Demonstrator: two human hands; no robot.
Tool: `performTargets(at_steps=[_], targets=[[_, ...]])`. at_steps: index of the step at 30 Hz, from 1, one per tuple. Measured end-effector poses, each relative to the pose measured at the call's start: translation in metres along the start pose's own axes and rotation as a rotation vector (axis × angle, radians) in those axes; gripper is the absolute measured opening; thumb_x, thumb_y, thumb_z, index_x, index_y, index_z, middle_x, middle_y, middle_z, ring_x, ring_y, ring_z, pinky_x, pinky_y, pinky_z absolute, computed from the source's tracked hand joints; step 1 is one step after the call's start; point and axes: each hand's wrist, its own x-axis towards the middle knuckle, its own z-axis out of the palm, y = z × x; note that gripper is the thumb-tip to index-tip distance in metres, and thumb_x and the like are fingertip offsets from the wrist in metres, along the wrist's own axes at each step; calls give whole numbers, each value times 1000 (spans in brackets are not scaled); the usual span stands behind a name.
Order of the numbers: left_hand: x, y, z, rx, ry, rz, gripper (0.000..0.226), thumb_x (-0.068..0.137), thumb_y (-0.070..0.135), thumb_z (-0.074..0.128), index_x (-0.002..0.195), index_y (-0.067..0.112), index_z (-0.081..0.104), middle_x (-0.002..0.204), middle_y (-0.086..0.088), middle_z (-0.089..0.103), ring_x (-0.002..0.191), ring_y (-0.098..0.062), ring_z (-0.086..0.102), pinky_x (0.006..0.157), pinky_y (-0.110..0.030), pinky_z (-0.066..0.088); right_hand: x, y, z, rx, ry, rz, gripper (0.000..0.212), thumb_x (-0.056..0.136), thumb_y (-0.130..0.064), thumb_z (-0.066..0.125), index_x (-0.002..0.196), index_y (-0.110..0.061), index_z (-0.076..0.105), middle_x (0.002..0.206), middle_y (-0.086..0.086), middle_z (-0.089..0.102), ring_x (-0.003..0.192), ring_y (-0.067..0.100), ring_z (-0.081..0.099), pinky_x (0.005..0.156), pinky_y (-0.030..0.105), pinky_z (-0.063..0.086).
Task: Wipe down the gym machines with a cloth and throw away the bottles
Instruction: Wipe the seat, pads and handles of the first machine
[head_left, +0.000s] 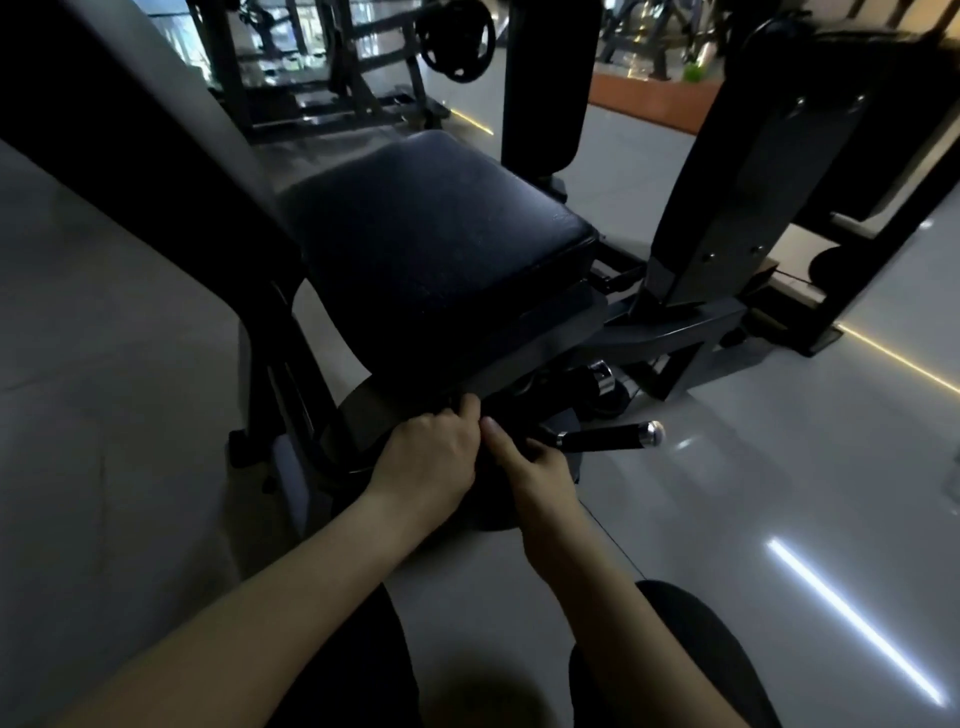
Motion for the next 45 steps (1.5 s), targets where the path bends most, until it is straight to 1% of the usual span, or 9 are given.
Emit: performTargets(at_steps=[3,9,13,15,19,24,28,38,45], targets=[[2,-6,4,-108,37,4,33,102,36,47,125,12,48,98,-8,70,85,-24,72,59,-27,43,-9,8,-17,-1,-88,-5,28,94,-33,66,111,-11,68,92,15,73,84,31,70,85,56,57],[13,-1,-2,-601,138,-257,47,107,31,43,62,19,44,51,7,48,45,-15,57,42,-22,32,-13,1,-32,-49,-59,-51,21,96,-27,62,111,-13,65,89,8,68,79,20,66,76,35,56],[3,0,1,-576,63,-160,33,100,47,51,112,17,61,94,0,68,88,-21,68,63,-27,46,-6,-14,-45,136,68,-61,36,100,-41,52,113,-9,62,84,9,65,72,21,64,67,34,55],[-3,0,3,-398,-8,-42,58,93,48,61,140,17,46,123,-5,63,110,-24,63,83,-35,53,1,-23,-48,171,95,-89,41,100,-40,52,111,-2,63,81,10,62,68,20,61,63,32,54],[25,18,-9,-123,-19,-56,40,87,28,69,120,13,53,104,-9,69,94,-26,71,68,-30,51,14,-29,-44,35,157,-110,57,98,-40,58,109,16,58,62,6,53,59,19,52,69,39,48],[53,21,-21,-443,-269,-145,15,82,20,67,96,17,63,82,-1,66,72,-18,65,55,-28,49,20,-29,-46,-71,193,-133,48,91,-45,67,88,3,63,59,4,51,54,15,52,64,36,46],[65,6,-31,-638,-526,-83,13,82,21,68,93,13,70,84,-7,74,76,-21,72,70,-37,60,24,-26,-44,-79,199,-151,42,92,-42,67,81,-2,61,58,3,51,52,13,51,61,36,45],[19,29,9,-17,210,31,26,94,23,63,116,12,54,95,-9,67,82,-23,71,59,-30,55,24,-31,-49,-186,171,-136,44,93,-44,65,71,-8,56,58,3,50,50,11,50,50,24,41],[37,21,-5,-194,44,86,36,98,33,58,125,11,47,106,-10,70,99,-28,72,74,-33,52,25,-42,-60,-173,36,-69,39,92,-42,66,86,-3,66,69,5,64,63,17,64,62,32,53]])
